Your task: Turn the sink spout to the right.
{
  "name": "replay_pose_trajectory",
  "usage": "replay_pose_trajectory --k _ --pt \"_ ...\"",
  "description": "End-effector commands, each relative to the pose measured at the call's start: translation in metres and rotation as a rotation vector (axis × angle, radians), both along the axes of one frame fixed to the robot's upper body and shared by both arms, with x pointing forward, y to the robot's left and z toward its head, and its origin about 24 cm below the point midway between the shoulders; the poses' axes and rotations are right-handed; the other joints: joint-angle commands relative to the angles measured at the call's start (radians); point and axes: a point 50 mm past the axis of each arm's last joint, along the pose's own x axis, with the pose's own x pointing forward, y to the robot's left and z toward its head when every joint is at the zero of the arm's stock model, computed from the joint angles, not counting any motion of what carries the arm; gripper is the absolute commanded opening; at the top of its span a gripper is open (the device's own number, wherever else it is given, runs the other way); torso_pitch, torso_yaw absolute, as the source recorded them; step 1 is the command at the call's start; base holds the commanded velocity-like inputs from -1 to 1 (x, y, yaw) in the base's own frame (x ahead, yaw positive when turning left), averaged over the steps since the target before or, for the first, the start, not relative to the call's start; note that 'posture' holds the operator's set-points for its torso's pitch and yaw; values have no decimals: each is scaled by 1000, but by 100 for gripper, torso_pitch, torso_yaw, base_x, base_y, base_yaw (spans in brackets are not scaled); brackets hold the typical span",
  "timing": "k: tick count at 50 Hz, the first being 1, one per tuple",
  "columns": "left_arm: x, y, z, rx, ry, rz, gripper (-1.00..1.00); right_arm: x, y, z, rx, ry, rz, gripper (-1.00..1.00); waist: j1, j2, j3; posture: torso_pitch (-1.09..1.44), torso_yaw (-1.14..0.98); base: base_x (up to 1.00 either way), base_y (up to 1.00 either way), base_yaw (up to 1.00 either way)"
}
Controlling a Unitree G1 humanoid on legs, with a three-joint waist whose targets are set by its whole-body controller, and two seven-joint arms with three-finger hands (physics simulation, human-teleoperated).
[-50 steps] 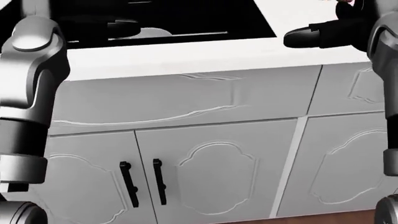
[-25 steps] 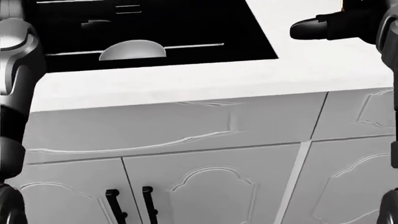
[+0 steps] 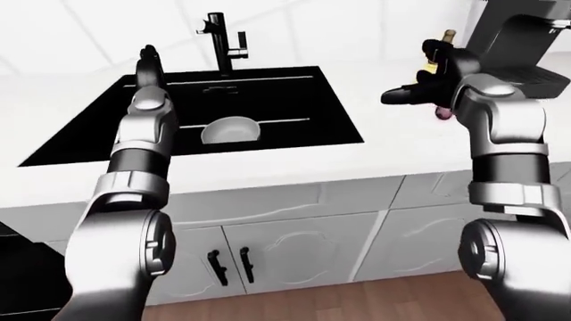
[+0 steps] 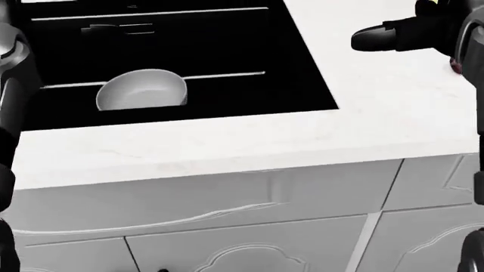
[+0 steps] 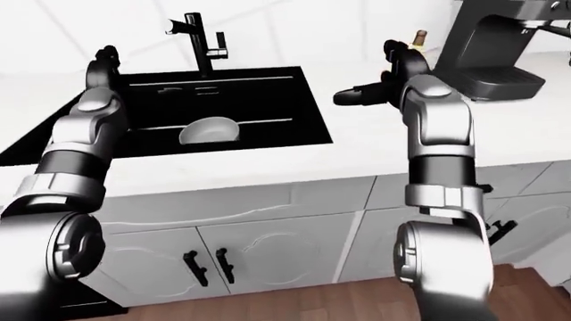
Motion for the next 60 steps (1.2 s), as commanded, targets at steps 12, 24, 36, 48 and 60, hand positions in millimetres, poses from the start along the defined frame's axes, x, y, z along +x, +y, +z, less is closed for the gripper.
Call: replay_pose_trajectory --k 12,24,36,48,60 --pt "-5 17 42 14 -135 47 100 -1 5 16 -12 -104 22 100 8 32 -38 0 0 25 0 0" --pt "-7 28 43 -10 -127 68 100 -2 4 16 -13 -103 20 100 14 -61 -50 0 0 20 0 0" --pt "-11 43 45 -20 -125 108 100 -1 5 20 -17 -102 20 100 -2 77 -46 0 0 14 0 0" --pt "-16 60 47 -48 -122 152 100 -1 5 19 -18 -99 17 100 20 -91 -53 0 0 14 0 0" --pt "-20 73 46 -118 -126 140 100 -2 5 19 -25 -100 20 100 1 -1 -39 0 0 0 0 0"
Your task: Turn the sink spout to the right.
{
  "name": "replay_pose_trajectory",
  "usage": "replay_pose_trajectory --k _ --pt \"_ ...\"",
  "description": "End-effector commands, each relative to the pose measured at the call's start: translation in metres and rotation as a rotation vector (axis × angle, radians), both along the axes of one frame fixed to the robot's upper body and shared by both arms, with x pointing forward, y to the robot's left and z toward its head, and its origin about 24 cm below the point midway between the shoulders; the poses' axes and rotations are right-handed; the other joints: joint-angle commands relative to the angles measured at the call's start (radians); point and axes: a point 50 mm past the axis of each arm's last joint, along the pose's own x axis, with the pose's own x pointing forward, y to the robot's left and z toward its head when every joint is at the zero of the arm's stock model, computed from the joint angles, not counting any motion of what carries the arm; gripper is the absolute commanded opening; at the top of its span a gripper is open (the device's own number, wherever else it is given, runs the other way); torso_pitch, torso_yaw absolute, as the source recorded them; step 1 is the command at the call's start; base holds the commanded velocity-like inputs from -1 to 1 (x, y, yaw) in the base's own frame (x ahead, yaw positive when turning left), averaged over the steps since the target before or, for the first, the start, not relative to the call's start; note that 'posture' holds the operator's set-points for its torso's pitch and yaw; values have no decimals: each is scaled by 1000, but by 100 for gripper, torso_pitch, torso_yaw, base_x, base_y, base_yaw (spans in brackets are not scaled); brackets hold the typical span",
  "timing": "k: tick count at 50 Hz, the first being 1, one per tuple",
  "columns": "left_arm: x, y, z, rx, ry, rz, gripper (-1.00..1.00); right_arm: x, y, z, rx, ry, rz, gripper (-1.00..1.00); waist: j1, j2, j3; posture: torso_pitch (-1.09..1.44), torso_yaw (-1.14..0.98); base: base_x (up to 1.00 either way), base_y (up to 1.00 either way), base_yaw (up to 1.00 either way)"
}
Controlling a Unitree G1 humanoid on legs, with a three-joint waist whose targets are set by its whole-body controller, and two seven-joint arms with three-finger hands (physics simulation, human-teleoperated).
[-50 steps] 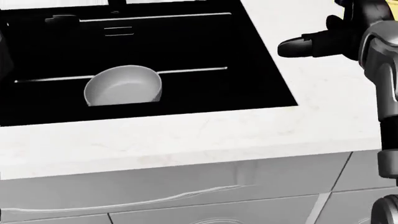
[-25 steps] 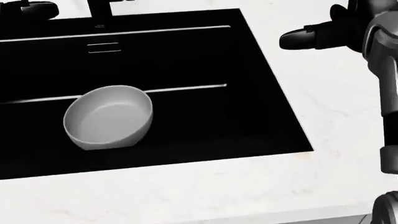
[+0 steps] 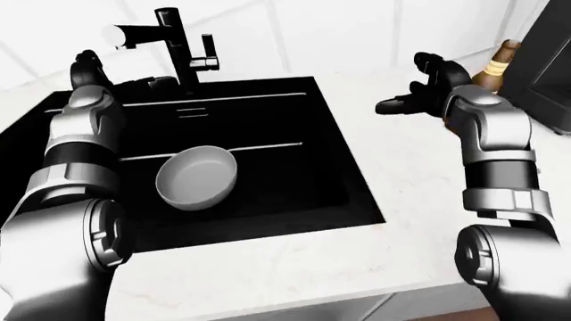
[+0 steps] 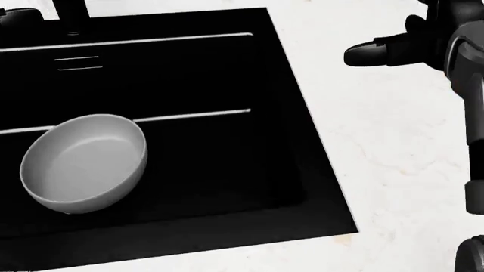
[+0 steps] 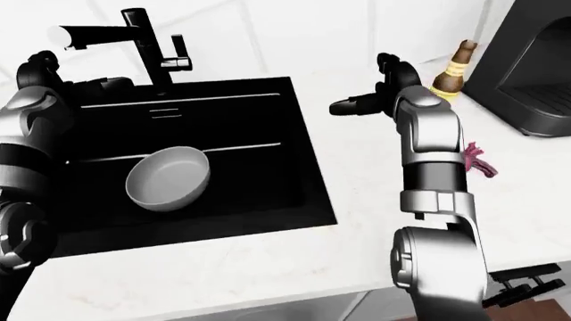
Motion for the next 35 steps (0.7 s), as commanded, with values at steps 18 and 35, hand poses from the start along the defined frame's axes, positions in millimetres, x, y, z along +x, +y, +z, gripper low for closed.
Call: replay_pose_trajectory --k 18,35 --pt "-1 0 33 13 -111 -25 100 -3 2 38 -27 -142 10 100 -2 2 -38 -1 0 0 0 0" --pt "0 -3 30 15 -96 -26 100 -4 0 38 -29 -142 7 100 2 3 -79 -9 0 0 0 0"
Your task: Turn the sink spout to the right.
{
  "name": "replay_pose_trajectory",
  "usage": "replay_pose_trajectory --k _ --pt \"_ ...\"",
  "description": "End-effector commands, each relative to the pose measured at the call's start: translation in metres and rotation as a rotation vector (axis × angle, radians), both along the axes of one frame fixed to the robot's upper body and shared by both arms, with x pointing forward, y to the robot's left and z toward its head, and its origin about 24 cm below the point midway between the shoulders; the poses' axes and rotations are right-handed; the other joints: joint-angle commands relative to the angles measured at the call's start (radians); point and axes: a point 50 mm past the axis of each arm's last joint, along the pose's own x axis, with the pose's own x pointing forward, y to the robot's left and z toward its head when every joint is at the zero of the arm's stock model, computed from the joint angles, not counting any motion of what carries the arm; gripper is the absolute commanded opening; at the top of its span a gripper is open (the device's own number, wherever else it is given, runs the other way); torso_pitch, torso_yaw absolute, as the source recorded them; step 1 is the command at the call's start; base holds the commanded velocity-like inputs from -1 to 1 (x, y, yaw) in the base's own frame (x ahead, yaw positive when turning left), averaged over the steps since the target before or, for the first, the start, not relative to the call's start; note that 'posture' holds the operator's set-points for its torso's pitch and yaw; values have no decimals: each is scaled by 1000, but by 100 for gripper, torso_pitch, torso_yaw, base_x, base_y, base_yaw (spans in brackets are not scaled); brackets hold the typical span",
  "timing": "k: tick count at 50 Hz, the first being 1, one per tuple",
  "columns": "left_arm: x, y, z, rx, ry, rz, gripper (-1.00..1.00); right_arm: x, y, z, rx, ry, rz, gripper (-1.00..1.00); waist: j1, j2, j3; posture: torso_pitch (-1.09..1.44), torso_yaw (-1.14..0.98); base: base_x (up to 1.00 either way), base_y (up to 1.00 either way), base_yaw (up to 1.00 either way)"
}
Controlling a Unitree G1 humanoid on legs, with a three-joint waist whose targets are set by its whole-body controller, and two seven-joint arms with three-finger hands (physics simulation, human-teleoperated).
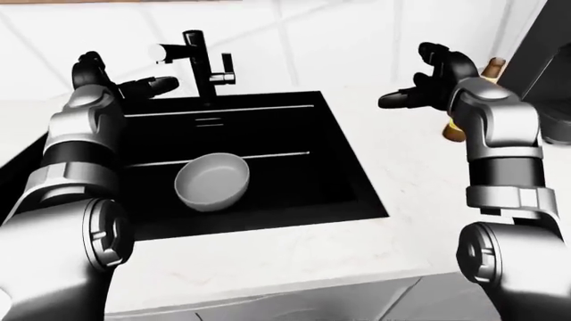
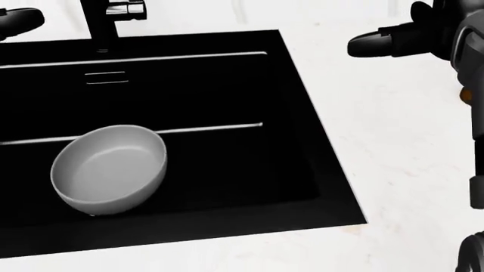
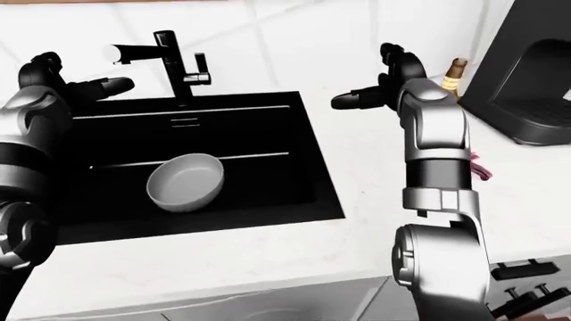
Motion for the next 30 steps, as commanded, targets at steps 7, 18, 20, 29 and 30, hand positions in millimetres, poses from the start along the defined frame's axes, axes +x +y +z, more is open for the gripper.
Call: replay_pose_trajectory --k 7,18,20,29,30 --pt "5 -15 26 38 -73 -5 100 -3 1 24 -15 -101 6 100 3 0 -47 -10 0 0 0 0" --pt "9 -31 30 39 35 31 100 -3 1 25 -14 -101 6 100 4 -3 -54 -10 0 0 0 0" --pt "10 -33 35 45 -36 44 100 -3 1 25 -14 -102 7 100 3 -5 -52 -10 0 0 0 0" --pt "14 -45 33 43 -15 35 100 -4 -2 26 -14 -103 4 100 5 -4 -56 -10 0 0 0 0" --pt "14 -46 33 44 -12 36 100 -4 -2 25 -13 -102 4 100 4 -4 -57 -10 0 0 0 0"
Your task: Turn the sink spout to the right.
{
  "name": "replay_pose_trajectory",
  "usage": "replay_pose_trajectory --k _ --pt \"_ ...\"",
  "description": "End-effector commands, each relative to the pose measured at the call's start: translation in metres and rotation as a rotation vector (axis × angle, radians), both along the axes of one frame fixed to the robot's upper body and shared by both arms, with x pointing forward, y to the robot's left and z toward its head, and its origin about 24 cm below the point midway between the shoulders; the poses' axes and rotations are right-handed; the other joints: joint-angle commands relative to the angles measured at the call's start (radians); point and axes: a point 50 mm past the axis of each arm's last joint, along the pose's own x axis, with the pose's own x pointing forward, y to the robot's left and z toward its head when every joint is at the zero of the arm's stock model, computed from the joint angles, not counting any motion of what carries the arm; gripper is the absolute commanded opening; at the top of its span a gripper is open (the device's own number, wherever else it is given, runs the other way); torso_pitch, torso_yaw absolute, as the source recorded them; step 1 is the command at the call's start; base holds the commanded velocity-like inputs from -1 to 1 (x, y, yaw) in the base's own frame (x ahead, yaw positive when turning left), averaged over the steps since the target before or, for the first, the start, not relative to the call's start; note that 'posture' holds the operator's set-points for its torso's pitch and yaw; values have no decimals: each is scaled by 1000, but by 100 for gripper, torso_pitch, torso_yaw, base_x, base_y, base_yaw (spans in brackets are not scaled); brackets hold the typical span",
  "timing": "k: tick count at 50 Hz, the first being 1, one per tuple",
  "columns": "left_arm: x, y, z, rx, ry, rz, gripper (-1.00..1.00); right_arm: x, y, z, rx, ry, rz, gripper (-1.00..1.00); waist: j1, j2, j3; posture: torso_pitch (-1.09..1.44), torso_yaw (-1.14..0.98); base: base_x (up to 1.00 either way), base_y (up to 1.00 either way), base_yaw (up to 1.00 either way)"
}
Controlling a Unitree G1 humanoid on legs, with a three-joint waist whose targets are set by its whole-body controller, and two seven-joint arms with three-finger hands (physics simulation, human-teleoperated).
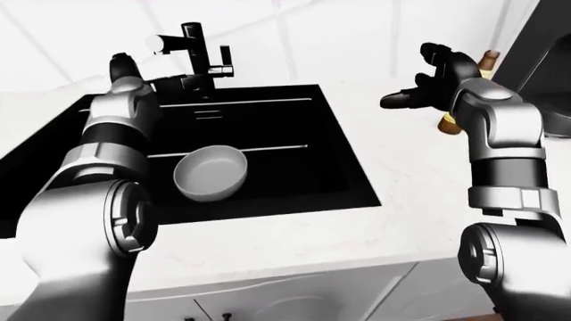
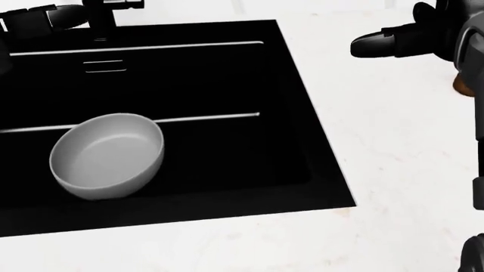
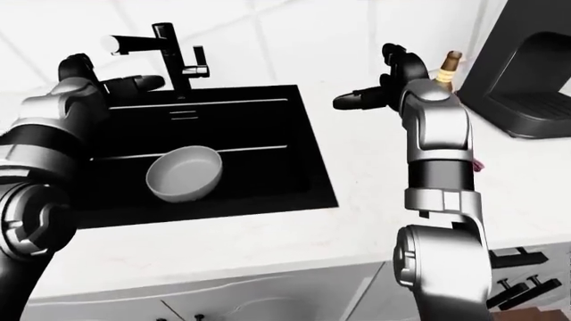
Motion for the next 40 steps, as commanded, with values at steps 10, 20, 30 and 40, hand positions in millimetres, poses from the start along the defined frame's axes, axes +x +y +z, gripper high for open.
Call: replay_pose_trajectory --k 10,20,30,40 --pt "1 -5 26 42 -76 4 100 -3 1 26 -19 -104 6 100 -1 -3 -36 -10 0 0 0 0" --pt "1 -9 31 43 -82 -7 100 -5 0 25 -17 -104 3 100 -1 -4 -39 -10 0 0 0 0" --pt "1 -13 44 58 -99 -18 100 -5 0 24 -17 -103 3 100 -3 -5 -36 -10 0 0 0 0" --pt "4 -24 43 88 -96 -52 100 -6 -1 25 -16 -103 2 100 -2 -7 -31 -10 0 0 0 0"
